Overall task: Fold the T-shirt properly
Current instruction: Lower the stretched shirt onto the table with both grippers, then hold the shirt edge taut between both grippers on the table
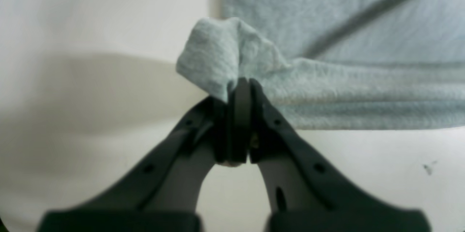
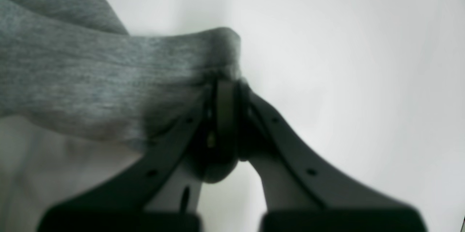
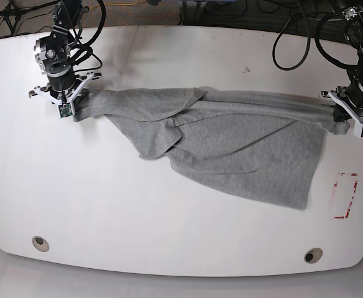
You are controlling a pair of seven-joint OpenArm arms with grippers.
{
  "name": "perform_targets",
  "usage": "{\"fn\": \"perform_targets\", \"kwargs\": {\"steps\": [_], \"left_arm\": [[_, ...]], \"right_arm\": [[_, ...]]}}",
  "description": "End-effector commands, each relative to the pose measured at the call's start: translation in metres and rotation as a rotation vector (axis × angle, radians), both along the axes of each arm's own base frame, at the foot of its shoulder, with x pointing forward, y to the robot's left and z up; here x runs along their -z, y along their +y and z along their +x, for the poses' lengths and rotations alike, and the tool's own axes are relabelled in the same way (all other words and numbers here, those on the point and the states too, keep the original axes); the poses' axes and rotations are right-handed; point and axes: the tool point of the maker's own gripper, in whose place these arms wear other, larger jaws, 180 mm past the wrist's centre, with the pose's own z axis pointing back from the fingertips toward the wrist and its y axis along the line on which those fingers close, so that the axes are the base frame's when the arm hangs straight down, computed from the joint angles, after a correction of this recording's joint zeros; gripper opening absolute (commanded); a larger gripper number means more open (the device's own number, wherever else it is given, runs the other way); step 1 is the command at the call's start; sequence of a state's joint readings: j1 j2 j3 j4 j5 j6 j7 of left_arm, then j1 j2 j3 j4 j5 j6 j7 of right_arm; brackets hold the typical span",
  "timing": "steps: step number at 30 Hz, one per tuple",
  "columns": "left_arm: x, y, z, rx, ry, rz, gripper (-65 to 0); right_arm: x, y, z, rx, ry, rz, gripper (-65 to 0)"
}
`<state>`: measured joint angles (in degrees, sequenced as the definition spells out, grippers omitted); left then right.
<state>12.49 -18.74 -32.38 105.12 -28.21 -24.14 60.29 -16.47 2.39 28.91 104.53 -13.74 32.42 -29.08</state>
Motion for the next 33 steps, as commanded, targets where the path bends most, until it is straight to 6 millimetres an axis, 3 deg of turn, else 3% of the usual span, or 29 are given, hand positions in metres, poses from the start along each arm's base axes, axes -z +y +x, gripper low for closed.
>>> {"fn": "perform_targets", "kwargs": {"steps": [1, 5, 33], "left_arm": [[-0.005, 0.017, 0.003, -0.016, -0.010, 0.029, -65.0], [0.004, 0.022, 0.001, -0.032, 0.013, 0.016, -65.0], [0.001, 0.020, 0.008, -0.032, -0.011, 0.006, -65.0]], "right_arm": [[-0.011, -0.003, 0.005, -0.004, -0.039, -0.016, -65.0], [-0.006, -0.002, 0.001, -0.003, -0.023, -0.010, -65.0], [0.003, -0.001, -0.003, -0.003, 0.000, 0.003, -65.0]]}}
